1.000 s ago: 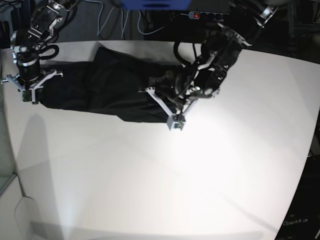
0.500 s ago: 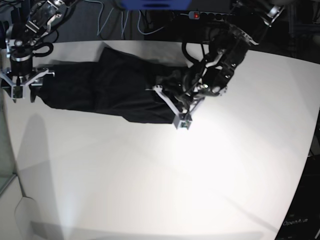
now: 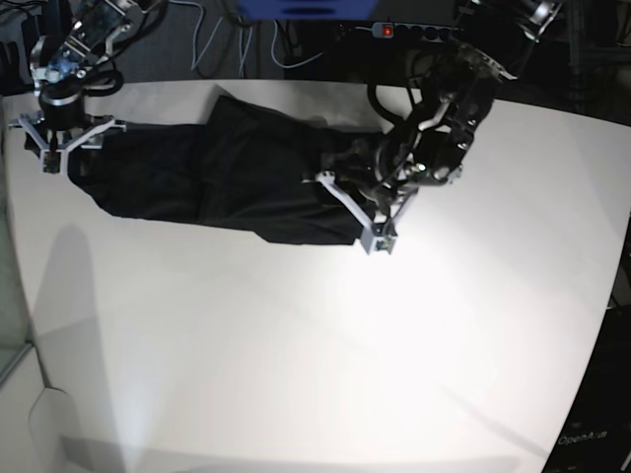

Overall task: Fold the T-shirt properly
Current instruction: 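Drag the folded end back toward the left arm to flatten it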

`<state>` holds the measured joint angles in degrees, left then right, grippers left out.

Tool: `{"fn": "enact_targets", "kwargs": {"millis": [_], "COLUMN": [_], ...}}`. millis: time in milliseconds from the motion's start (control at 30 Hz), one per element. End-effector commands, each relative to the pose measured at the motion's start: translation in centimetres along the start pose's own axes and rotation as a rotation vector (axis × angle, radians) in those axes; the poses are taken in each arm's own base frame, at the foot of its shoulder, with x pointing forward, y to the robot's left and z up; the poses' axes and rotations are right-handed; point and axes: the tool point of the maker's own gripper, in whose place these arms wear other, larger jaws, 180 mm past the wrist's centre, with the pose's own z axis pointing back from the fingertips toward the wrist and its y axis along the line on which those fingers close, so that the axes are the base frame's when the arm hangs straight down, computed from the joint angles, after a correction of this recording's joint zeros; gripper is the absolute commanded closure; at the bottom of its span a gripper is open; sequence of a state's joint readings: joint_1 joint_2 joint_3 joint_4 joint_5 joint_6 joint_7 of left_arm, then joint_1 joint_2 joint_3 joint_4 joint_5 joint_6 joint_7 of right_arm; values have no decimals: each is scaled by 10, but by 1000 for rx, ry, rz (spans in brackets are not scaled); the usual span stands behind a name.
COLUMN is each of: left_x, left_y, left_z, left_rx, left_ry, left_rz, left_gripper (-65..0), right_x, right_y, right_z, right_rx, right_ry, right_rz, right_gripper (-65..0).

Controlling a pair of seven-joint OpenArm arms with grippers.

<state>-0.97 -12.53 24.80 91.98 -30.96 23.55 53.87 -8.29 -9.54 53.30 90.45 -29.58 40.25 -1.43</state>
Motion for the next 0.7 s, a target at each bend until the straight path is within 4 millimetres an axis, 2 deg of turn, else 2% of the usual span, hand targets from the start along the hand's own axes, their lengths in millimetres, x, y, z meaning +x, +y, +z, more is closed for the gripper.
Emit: {"fn": "enact_targets", "kwargs": {"millis": [0,133,300,500,667], "left_x": [-19,-20,-23,-25,-26], "left_y": [21,21,21,22,22], "left_z": [-1,-1,-1,-2,-2], "left_rx": [74,74,76,76,76], "left_ry": [73,76,81,86,90], "left_rz": [13,13,16,17,17], "left_gripper": [-332,-332,-332,-332,-332], "right_x": [10,2,0,-14,-14], "right_y": [-7,-2,-1,10,10], "right_z": [0,-2,-3,-8,-8], "right_rx": [-15,0,2,31,32], "right_ry": [-41,-21,-18,12,10], "right_rz": [1,-14,-17,-49,-49], "right_gripper": [-348,-348,-348,-343,-337]}}
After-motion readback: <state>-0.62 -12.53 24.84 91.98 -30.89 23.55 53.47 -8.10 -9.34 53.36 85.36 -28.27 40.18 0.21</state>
